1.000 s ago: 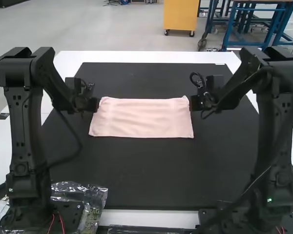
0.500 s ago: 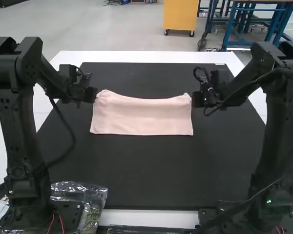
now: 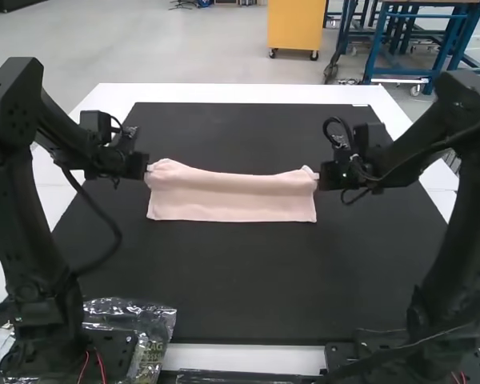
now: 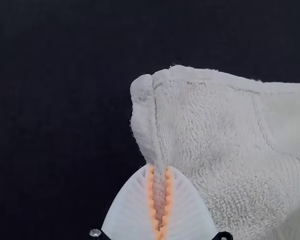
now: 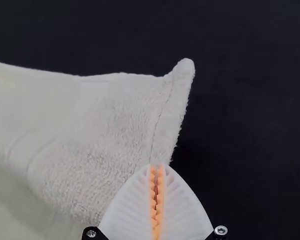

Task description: Fold the towel.

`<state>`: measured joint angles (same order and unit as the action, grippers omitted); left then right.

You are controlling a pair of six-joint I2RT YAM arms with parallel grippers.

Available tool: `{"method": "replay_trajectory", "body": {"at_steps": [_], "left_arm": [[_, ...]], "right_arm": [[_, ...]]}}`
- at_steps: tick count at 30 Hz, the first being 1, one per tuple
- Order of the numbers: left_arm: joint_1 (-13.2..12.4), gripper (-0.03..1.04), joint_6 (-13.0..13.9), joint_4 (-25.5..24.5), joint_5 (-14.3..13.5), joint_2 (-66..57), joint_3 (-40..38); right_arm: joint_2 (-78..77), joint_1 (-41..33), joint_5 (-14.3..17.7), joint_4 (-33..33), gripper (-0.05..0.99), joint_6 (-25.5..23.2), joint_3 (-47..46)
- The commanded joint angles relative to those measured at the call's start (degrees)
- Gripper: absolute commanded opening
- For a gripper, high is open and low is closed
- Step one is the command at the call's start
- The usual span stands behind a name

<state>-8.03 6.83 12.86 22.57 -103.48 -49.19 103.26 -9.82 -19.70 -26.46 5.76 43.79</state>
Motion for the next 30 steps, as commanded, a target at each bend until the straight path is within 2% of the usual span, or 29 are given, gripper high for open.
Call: {"method": "replay_trajectory", "body": {"at_steps": [1, 15, 20, 21, 22, 23, 24, 25, 26, 27, 28, 30], "left_arm": [[-1.4, 0.02, 0.8, -0.6, -0.1, 2.9, 2.1], [-1.4, 0.02, 0.9, 1.5, 0.0, 8.7, 14.1], [-1.1, 0.02, 1.2, 4.5, -0.2, 8.6, 17.5], [-1.1, 0.03, 1.1, 5.6, 0.2, 8.5, 18.3], [-1.1, 0.11, 1.0, 6.6, 0.2, 8.2, 19.0], [-1.1, 0.32, 1.0, 7.2, 0.2, 7.9, 19.4], [-1.2, 0.47, 1.1, 7.7, 0.1, 7.7, 19.7], [-1.4, 0.48, 1.1, 7.9, 0.5, 7.5, 20.0], [-1.4, 0.53, 0.9, 8.3, 1.7, 7.5, 20.2], [-1.5, 0.74, 0.4, 9.0, 2.5, 7.4, 20.3], [-1.7, 1.00, -0.4, 9.5, 2.7, 7.5, 20.2], [-2.6, 0.98, -1.9, 10.8, 3.5, 7.5, 19.8]], "right_arm": [[-3.0, 0.9, -0.6, -0.3, -0.03, 0.0, -1.9], [-5.7, 0.9, -1.5, -0.7, -0.03, 0.5, -10.3], [-5.4, 0.9, -1.0, -2.4, -0.02, 0.4, -12.5], [-5.2, 0.9, -1.0, -2.6, 0.03, 0.4, -12.8], [-5.0, 0.9, -1.0, -3.1, 0.17, 0.0, -13.2], [-4.9, 0.9, -0.7, -3.3, 0.40, 0.0, -13.4], [-4.9, 0.9, 0.5, -3.3, 0.69, 0.0, -13.6], [-4.9, 0.9, 1.5, -3.3, 0.81, 0.0, -13.6], [-4.9, 0.9, 1.3, -3.3, 0.91, 0.0, -13.5], [-4.9, 0.9, 1.2, -3.3, 0.92, -0.2, -13.3], [-5.2, 1.0, 0.9, -3.2, 0.92, -0.3, -12.9], [-5.3, 1.0, -0.3, -2.8, 0.92, -1.8, -11.7]]}}
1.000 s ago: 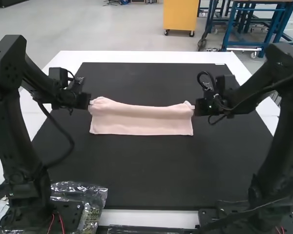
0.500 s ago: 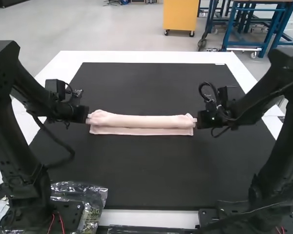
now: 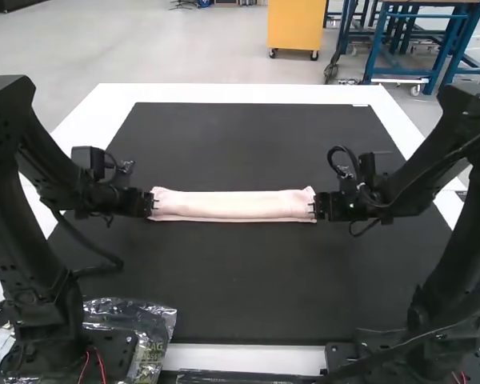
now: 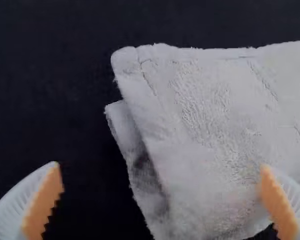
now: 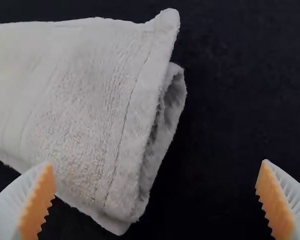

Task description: Fold the towel.

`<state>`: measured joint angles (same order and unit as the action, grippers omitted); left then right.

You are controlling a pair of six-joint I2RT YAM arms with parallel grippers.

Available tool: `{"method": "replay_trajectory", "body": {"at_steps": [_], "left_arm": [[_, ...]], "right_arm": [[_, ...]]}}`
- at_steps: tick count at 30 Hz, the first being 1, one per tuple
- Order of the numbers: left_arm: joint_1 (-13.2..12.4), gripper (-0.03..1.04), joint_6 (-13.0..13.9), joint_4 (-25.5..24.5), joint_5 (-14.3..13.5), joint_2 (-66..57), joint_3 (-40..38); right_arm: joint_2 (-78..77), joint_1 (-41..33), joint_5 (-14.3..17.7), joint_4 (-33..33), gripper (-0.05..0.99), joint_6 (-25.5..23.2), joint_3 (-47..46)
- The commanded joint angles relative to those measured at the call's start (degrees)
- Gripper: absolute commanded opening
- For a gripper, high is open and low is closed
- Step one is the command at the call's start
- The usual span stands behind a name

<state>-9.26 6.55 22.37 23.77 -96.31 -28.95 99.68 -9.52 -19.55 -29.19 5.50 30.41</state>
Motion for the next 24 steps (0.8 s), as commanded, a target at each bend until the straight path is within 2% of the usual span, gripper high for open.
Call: {"method": "replay_trajectory", "body": {"at_steps": [1, 6, 12, 16, 24], "left_arm": [[-2.1, 0.98, -2.4, 1.7, 2.6, 0.5, -0.6], [-4.7, 0.98, -5.9, 2.5, 4.8, 0.7, -2.3], [-6.2, 0.97, -6.9, 1.4, 5.6, 0.9, -4.3], [-6.5, 0.97, -7.0, 0.9, 5.8, 1.9, -4.5], [-6.4, 0.97, -8.9, 1.4, 6.6, 3.6, -4.6]], "right_arm": [[-1.8, 0.6, -0.6, 0.7, 0.92, -1.7, 2.3], [-1.5, 0.1, -1.5, 1.7, 0.92, -3.6, 4.8], [0.3, -0.2, -1.5, 1.6, 0.92, -3.6, 7.0], [3.0, -0.2, -1.5, 1.4, 0.92, -3.4, 7.9], [7.1, -1.4, -1.5, 0.6, 0.92, -2.3, 8.4]]}}
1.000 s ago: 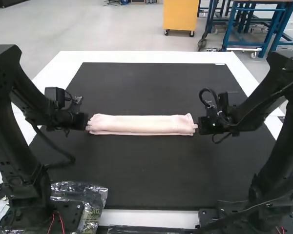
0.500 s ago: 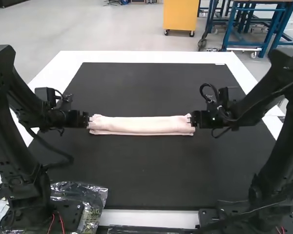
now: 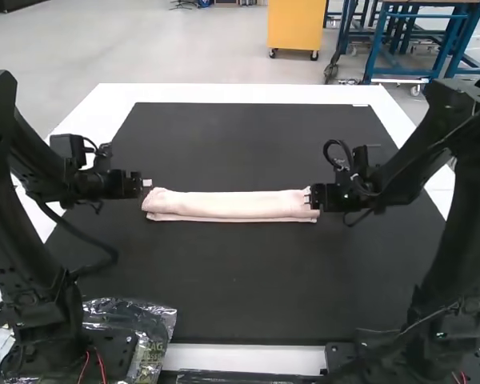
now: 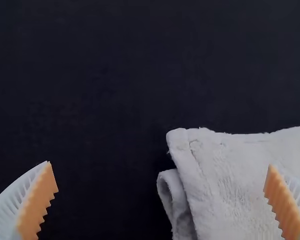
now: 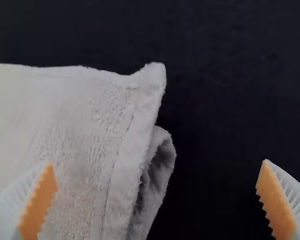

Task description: Fold the towel.

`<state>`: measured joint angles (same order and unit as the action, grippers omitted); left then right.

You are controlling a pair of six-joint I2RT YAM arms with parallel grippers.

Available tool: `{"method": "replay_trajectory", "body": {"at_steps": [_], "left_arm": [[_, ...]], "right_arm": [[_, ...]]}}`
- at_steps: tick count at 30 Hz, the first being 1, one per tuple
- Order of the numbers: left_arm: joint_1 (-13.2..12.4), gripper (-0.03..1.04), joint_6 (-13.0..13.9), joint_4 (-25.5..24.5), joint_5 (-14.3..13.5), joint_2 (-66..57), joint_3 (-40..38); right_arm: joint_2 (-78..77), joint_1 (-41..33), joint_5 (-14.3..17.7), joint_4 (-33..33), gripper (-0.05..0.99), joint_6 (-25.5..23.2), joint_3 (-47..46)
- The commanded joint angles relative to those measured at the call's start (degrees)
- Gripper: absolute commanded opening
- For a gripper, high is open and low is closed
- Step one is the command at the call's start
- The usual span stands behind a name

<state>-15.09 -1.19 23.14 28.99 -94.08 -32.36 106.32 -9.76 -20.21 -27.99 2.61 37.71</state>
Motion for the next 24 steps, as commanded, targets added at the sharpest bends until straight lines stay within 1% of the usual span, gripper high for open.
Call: {"method": "replay_trajectory", "body": {"at_steps": [1, 6, 8, 9, 10, 11, 12, 13, 14, 18, 21, 24], "left_arm": [[-0.6, 0.97, -1.3, 0.6, 1.3, 1.4, -1.2], [-0.6, 0.97, -1.2, 0.3, 1.4, 1.4, -1.0], [-0.6, 0.97, -1.2, 0.3, 1.4, 1.4, -0.9], [-0.6, 0.97, -1.2, 0.4, 1.4, 1.4, -0.9], [-0.6, 0.97, -1.3, 0.3, 1.4, 1.4, -1.0], [-0.6, 0.97, -1.3, 0.3, 1.4, 1.4, -1.0], [-0.6, 0.97, -1.3, 0.2, 1.4, 1.4, -1.0], [-0.6, 0.97, -1.3, 0.2, 1.4, 1.4, -1.0], [-0.6, 0.97, -1.3, 0.1, 1.5, 1.4, -1.0], [-0.8, 0.97, -1.3, -0.3, 3.2, 1.4, -1.0], [-2.0, 0.97, -1.1, -0.4, 3.2, 1.4, -0.9], [-3.3, 0.97, -1.1, -0.2, 3.2, 1.4, -0.9]], "right_arm": [[0.8, -1.7, -0.8, -0.6, 0.91, 0.7, 1.1], [1.5, -4.6, -0.9, -0.6, 0.90, 0.7, 1.0], [2.0, -5.9, -0.8, -0.7, 0.85, 0.8, 0.9], [2.2, -6.5, -0.8, -0.7, 0.81, 0.9, 1.0], [2.5, -6.9, -0.8, -0.7, 0.74, 1.0, 0.8], [3.0, -6.9, -1.3, -1.1, 0.59, 1.1, 0.7], [3.5, -7.0, -2.2, -2.0, 0.42, 1.1, 0.3], [3.9, -6.9, -2.7, -2.9, 0.13, 1.0, 0.0], [4.4, -6.9, -2.7, -3.7, -0.02, 1.0, -0.2], [4.9, -6.4, -2.7, -3.7, -0.03, 1.3, -1.0], [2.7, -4.1, -2.7, -3.6, -0.03, 2.0, -1.2], [-0.2, -1.8, -2.7, -2.1, -0.03, 2.2, -1.2]]}}
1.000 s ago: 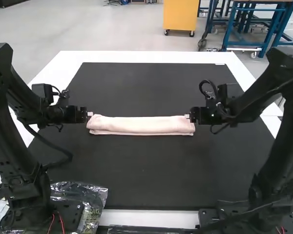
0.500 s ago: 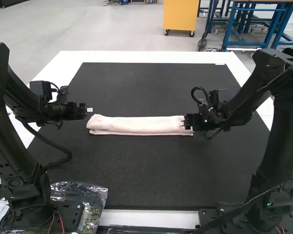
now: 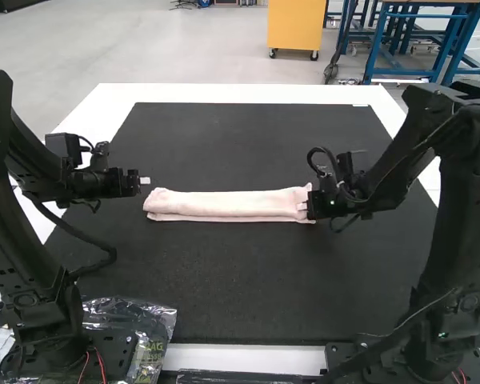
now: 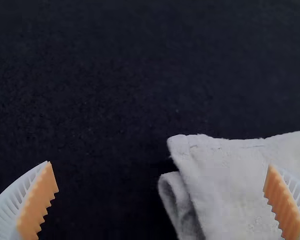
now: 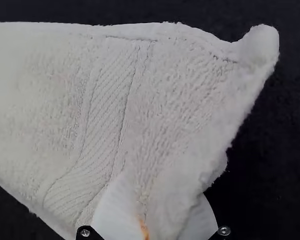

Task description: Fold the towel.

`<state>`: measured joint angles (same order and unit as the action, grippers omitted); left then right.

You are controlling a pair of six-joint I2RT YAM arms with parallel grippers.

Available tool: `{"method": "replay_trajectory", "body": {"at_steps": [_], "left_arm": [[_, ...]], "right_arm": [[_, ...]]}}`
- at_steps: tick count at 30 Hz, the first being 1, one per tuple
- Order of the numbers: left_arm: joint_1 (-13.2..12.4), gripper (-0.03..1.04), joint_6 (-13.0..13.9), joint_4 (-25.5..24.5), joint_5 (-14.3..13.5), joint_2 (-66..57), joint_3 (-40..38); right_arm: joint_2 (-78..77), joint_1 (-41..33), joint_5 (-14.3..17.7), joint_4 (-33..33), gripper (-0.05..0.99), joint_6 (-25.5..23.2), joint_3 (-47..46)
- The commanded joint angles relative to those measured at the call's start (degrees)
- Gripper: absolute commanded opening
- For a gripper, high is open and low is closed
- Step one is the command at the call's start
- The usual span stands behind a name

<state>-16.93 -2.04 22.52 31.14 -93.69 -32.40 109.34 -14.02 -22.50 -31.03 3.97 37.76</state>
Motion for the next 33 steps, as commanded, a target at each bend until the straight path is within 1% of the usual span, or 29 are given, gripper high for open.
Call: {"method": "replay_trajectory", "body": {"at_steps": [1, 7, 10, 15, 19, 24, 30, 33], "left_arm": [[-1.5, 0.97, -0.3, 0.4, 1.0, 1.1, -0.9], [-1.4, 0.97, -0.2, 0.7, 1.0, 1.0, -1.1], [-1.4, 0.97, -0.2, 0.9, 0.9, 1.0, -1.2], [-1.4, 0.97, 0.0, 0.9, 0.9, 1.0, -1.3], [-1.5, 0.97, 0.7, 1.1, 0.9, 1.0, -1.3], [-1.6, 0.97, 1.2, 2.1, 0.9, 1.0, -0.8], [-1.8, 0.97, 1.4, 2.3, 1.2, 1.0, -0.2], [-2.0, 0.97, 1.9, 3.4, 1.3, 1.0, 0.5]], "right_arm": [[-4.4, 3.3, -0.5, 2.0, -0.03, 1.0, -1.0], [-12.4, 5.5, -0.7, 8.1, -0.03, 1.0, 0.4], [-15.8, 5.7, -1.6, 11.1, -0.03, 1.0, 1.2], [-16.9, 3.7, -1.7, 11.9, -0.03, 0.1, 2.2], [-15.6, -1.4, -1.2, 11.6, -0.03, -2.8, 3.9], [-11.7, -8.3, -0.2, 10.5, -0.03, -4.8, 7.2], [-6.2, -14.5, 1.0, 10.1, -0.03, -5.6, 12.5], [-3.4, -17.2, 1.3, 10.0, -0.03, -5.9, 15.3]]}}
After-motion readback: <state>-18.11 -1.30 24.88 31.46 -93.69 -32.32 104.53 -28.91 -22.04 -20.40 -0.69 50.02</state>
